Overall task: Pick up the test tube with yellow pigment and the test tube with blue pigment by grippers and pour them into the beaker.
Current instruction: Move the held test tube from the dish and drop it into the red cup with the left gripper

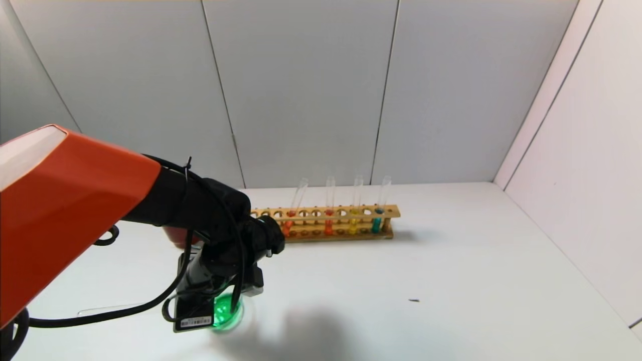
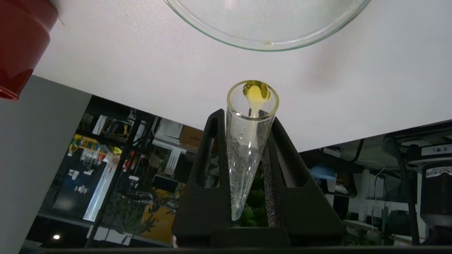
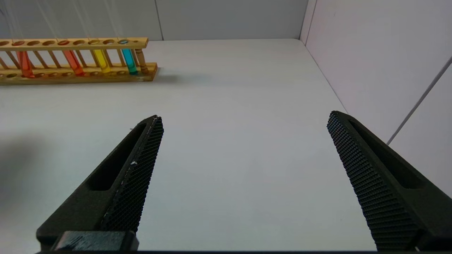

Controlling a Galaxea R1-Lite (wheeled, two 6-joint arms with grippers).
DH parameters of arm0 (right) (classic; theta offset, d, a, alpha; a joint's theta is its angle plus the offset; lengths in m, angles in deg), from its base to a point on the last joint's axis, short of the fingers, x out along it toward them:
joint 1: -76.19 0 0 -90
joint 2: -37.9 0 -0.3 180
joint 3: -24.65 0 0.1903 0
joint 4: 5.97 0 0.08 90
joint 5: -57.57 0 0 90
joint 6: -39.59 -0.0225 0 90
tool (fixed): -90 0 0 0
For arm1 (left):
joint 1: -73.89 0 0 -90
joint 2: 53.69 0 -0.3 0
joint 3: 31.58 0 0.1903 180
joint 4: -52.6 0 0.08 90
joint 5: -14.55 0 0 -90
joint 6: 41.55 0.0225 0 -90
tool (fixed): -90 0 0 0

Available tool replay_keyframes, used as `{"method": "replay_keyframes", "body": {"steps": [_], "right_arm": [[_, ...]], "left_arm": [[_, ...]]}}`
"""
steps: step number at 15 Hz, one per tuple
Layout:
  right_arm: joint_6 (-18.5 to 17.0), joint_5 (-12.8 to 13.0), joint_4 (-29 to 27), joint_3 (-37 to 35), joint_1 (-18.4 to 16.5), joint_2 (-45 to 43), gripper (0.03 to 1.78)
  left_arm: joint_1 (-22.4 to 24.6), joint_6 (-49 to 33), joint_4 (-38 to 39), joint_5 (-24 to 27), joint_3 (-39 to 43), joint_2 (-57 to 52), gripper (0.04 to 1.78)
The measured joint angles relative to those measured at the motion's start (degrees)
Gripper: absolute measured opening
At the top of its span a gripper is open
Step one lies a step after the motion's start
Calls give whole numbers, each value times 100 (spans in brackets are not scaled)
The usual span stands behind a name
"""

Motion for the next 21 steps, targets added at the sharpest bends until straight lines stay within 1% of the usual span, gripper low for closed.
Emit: {"method": "replay_keyframes", "body": {"steps": [9, 18, 21], "right_arm": [[0, -2, 0, 0, 0, 0, 170], [0, -2, 0, 0, 2, 0, 170], [-2, -2, 0, 0, 0, 0, 170]], "left_arm": [[-11, 2, 89, -30, 48, 155, 31], [-94, -63, 202, -33, -66, 512, 31], [-91, -41, 171, -35, -105, 469, 31]]}}
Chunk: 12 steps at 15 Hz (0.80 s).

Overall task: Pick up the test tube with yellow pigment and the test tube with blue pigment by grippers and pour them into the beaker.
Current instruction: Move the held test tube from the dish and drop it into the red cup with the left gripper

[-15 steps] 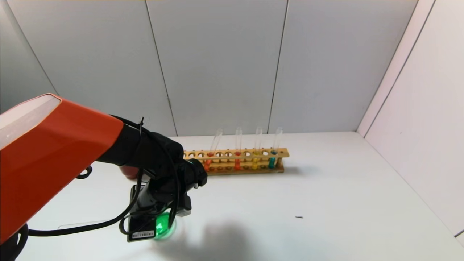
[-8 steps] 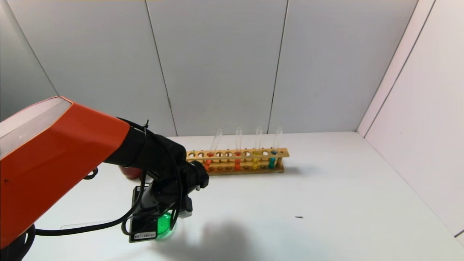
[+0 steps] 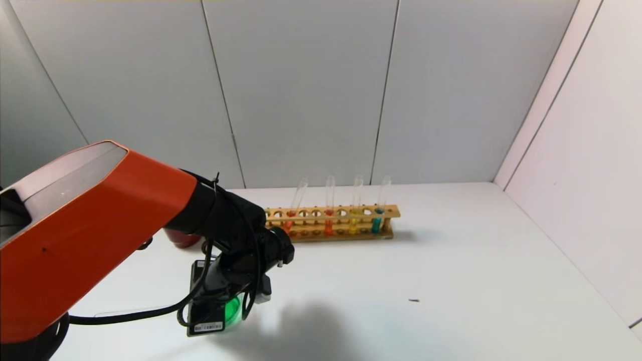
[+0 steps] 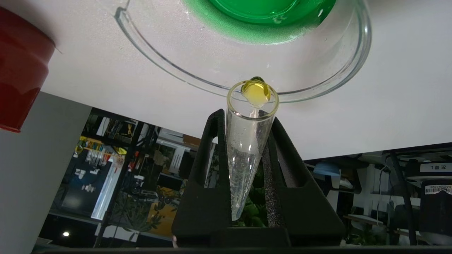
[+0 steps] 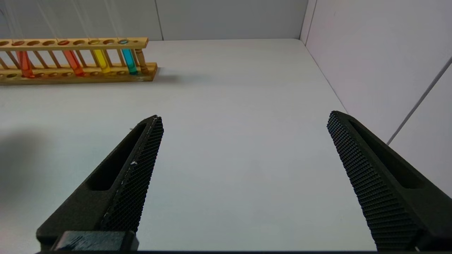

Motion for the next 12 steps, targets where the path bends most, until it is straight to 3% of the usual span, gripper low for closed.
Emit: {"method": "replay_keyframes", "body": {"steps": [6, 12], "right_arm": [[2, 0, 0, 0, 0, 0, 170], [2, 2, 0, 0, 0, 0, 170]], "left_arm": [[46, 44, -22, 63, -33, -623, 31], [402, -364, 664, 848, -24, -1944, 31]]}}
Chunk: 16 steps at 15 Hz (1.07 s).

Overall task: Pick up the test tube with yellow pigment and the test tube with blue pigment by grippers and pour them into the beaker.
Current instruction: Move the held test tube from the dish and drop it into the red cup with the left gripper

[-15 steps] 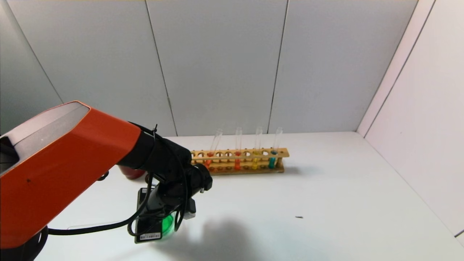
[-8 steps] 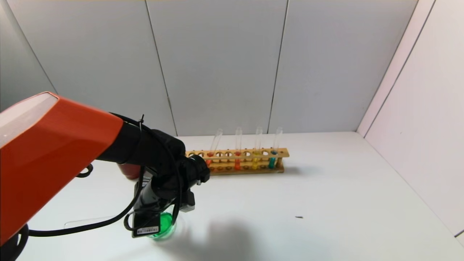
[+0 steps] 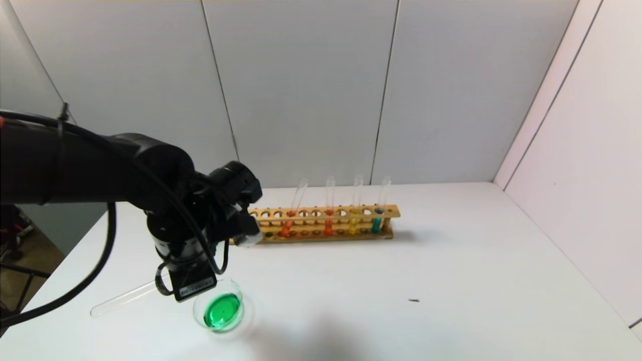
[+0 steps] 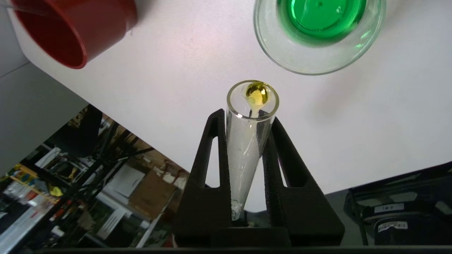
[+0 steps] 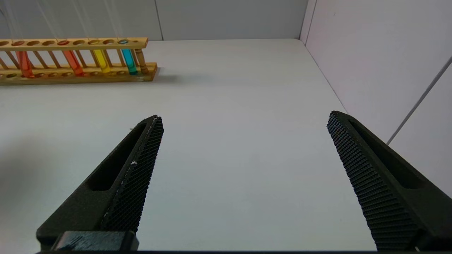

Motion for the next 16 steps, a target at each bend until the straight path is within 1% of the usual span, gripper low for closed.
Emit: {"method": "replay_keyframes", "body": {"steps": [2, 3, 7, 9, 11, 13, 16], "right_arm": [[-2, 0, 0, 0, 0, 0, 170], [0, -2, 0, 0, 0, 0, 170], [-2, -2, 0, 0, 0, 0, 170], [-2, -2, 0, 0, 0, 0, 170], [-2, -2, 0, 0, 0, 0, 170], [-2, -2, 0, 0, 0, 0, 170], [0, 0, 0, 0, 0, 0, 170]], "left_arm": [[205, -74, 301, 262, 34, -433, 31], [354, -162, 414, 452, 66, -639, 31], [1036, -352, 728, 929, 152, -1137, 31], [1436, -344, 1228, 1243, 174, -1251, 31], [1735, -335, 1765, 1460, 155, -1273, 31], [1921, -346, 2222, 1610, 85, -1201, 31], [2114, -446, 2953, 1635, -38, -917, 31]]}}
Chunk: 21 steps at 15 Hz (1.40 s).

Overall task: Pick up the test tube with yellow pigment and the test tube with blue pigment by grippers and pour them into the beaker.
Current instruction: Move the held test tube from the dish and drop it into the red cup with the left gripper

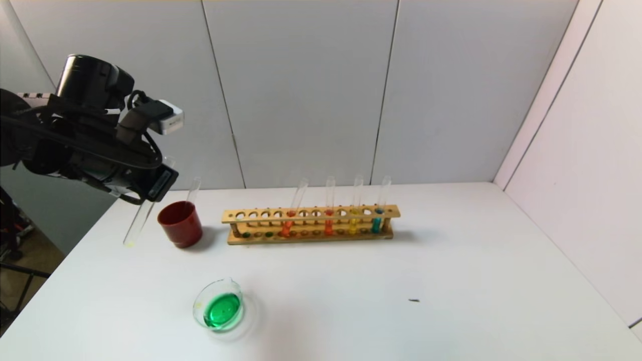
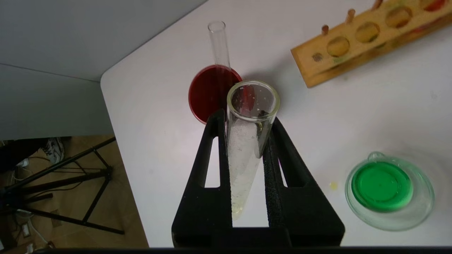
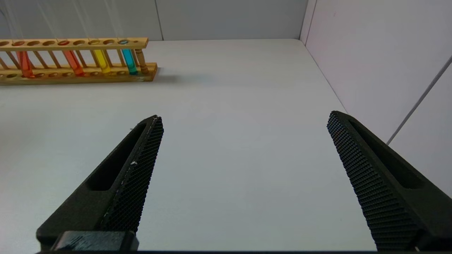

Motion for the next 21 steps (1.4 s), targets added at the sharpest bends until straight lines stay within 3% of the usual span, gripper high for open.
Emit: {"method": "replay_keyframes", "body": {"steps": [9, 21], "right_arm": [[-2, 0, 0, 0, 0, 0, 170], [-2, -2, 0, 0, 0, 0, 170]], "left_arm": [[150, -879, 1390, -5, -725, 1130, 31], [594, -1034, 2042, 271, -645, 1901, 31]]}}
